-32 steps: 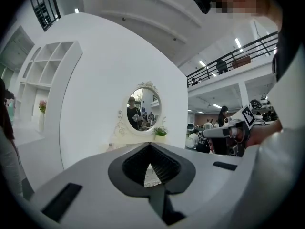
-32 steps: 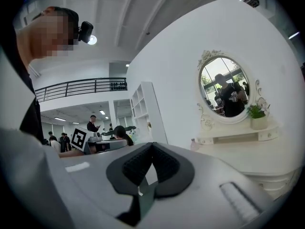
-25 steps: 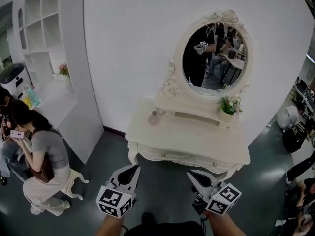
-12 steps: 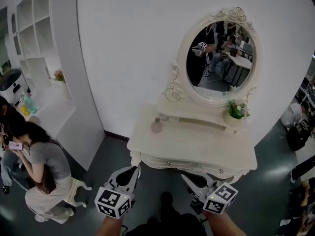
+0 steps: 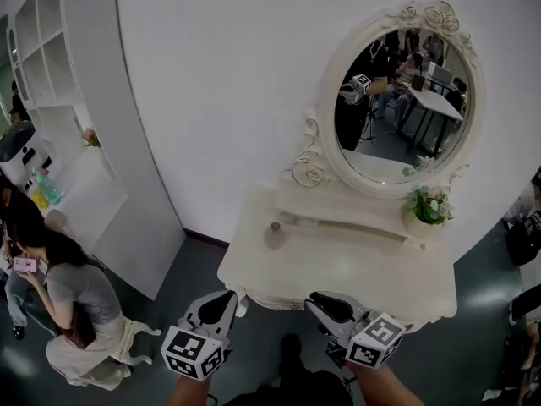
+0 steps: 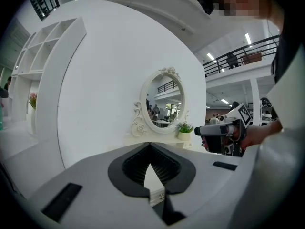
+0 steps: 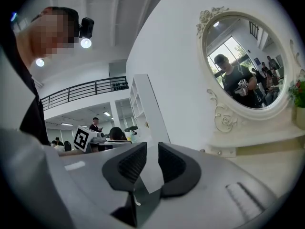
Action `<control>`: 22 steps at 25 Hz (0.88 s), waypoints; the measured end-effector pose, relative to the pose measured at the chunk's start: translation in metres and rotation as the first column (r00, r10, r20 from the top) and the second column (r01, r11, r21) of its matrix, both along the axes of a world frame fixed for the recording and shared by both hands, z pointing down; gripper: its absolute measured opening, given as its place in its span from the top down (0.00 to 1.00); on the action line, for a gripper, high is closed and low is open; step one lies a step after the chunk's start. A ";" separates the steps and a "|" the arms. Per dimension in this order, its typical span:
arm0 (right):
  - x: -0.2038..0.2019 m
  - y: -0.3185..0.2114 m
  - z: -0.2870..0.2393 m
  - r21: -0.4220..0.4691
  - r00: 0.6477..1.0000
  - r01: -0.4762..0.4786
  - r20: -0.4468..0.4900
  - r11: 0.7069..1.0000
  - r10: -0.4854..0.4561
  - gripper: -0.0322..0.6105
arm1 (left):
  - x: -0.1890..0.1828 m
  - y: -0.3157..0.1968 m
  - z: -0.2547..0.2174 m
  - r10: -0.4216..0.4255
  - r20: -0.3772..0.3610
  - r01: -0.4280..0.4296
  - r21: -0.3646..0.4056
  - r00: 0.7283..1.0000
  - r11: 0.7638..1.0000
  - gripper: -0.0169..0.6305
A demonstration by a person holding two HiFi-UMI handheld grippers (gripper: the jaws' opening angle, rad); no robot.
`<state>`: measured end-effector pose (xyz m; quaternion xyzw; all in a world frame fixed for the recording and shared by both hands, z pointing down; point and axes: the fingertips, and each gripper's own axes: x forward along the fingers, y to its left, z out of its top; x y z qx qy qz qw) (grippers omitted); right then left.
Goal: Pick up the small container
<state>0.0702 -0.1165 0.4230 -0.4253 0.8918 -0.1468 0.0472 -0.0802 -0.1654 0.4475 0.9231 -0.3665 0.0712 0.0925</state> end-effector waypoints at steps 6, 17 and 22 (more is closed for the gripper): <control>0.029 -0.077 0.021 -0.050 0.999 0.048 -0.013 0.998 -0.048 0.76 | 0.036 -0.072 0.007 -0.049 -0.011 0.048 -0.037 0.999 0.998 0.98; 0.032 -0.188 0.052 -0.071 0.981 0.145 -0.116 0.987 -0.152 0.66 | 0.064 -0.156 0.006 -0.112 0.019 0.113 -0.035 0.993 0.993 0.98; 0.023 -0.222 0.074 -0.066 0.969 0.129 -0.202 0.989 -0.140 0.64 | 0.058 -0.182 0.021 -0.111 -0.017 0.110 -0.061 0.994 0.992 0.98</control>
